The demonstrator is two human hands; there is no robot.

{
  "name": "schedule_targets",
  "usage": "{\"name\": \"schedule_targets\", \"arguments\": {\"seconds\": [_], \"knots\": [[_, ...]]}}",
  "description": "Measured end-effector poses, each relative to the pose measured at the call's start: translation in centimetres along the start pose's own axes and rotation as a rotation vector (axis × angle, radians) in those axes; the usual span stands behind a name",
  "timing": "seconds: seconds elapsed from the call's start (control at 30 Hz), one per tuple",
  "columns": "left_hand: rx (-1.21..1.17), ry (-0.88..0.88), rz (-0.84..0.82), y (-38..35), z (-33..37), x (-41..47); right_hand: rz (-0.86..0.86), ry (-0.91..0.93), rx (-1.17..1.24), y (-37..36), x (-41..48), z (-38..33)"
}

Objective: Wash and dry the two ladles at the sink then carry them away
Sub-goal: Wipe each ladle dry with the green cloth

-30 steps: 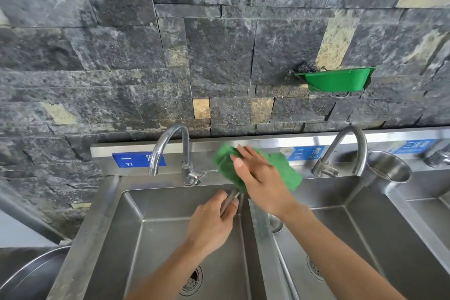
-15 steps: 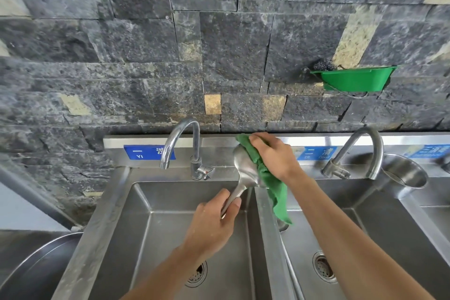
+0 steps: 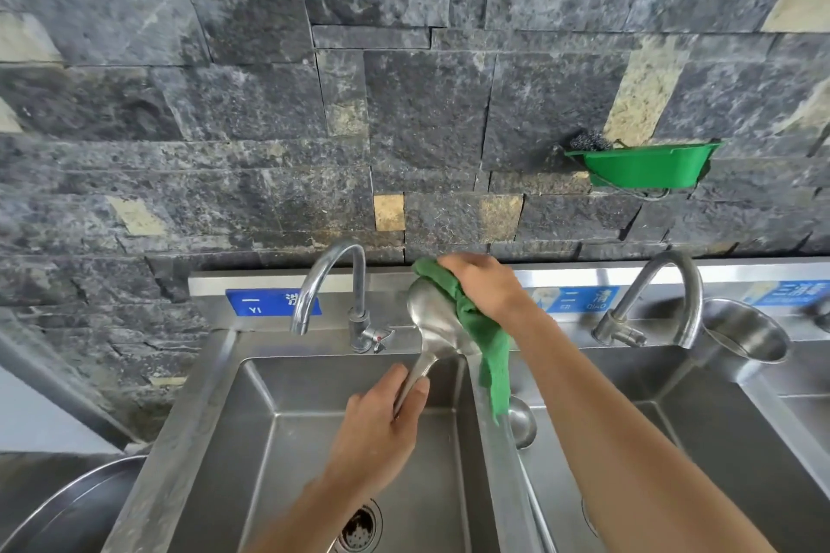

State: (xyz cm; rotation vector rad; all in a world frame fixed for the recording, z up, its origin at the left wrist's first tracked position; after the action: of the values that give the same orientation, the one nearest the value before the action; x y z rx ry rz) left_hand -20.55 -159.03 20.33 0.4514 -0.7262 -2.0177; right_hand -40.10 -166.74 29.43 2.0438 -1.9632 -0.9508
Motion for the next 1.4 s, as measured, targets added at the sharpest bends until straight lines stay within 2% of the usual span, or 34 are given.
{"name": "schedule_targets", "arguments": {"seconds": [0.03,0.1,0.17,0.27,0.33,0.43,0.53,0.6,0.67,0.73,0.77,0.8,0.9,1.07,1.23,1.4], "knots": [[0.005,0.002,-0.006,0.3,-0.2,-0.1,-0.001,-0.007,0.071,0.1,-0.2,0.4],[0.02,0.008,-0.002,0.7,-0.4,0.0,0.072,0.075,0.026,-1.7,-0.8,1.7],[0.006,0.064,0.026,0.4,-0.3,0.2,0.152,0.19,-0.198,-5.0,-2.0,2.7],[-0.014,0.087,0.022,-0.7,-0.3,0.4,0.287,0.305,-0.687,-8.0,-1.9,2.5],[-0.015,0.076,0.001,-0.9,-0.1,0.4,0.289,0.316,-0.788,-7.5,-1.2,1.6],[-0.038,0.054,0.037,-0.9,0.5,-0.1,0.151,0.137,-0.575,-4.4,-0.8,-0.3],[-0.069,0.048,0.062,-0.8,1.0,-0.4,0.09,-0.01,-0.048,-1.9,-0.5,-0.3],[-0.058,0.063,0.07,-0.7,0.9,-0.3,0.117,-0.012,0.238,-2.4,-0.9,1.0],[-0.067,0.083,0.11,-0.5,1.1,0.1,0.141,0.027,0.638,-4.0,-1.2,2.5],[-0.138,0.125,0.135,-0.6,1.7,0.7,0.09,0.045,1.074,-5.7,-1.8,3.0],[-0.195,0.152,0.136,-0.7,2.2,1.2,0.057,0.047,1.205,-6.5,-2.1,3.0],[-0.264,0.176,0.131,-0.8,2.6,1.5,0.007,0.044,1.241,-7.2,-2.5,2.9],[-0.413,0.185,0.107,-0.6,3.5,2.2,-0.169,0.05,1.091,-8.7,-3.1,2.4],[-0.329,0.079,0.062,0.4,3.7,1.8,-0.356,0.174,1.047,-7.3,-3.3,2.5],[-0.556,0.016,-0.048,0.4,4.7,0.4,-0.367,0.279,0.994,-6.1,-3.0,1.6],[-0.632,0.098,-0.059,-0.4,3.9,-2.5,-0.19,0.342,1.119,-3.4,-2.2,-0.8]]}}
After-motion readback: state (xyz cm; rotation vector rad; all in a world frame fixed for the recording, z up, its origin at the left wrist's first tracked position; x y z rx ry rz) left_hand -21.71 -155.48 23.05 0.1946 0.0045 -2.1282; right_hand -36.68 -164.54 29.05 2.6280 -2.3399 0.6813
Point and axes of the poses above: each hand's wrist, its own x-axis towards the middle knuckle, its own y-axis out of the back of the hand, z = x × y, the point moved 1 cm from there along x, towards the middle knuckle, and after that the axes turned 15 degrees about -z, right-handed, at the moved point
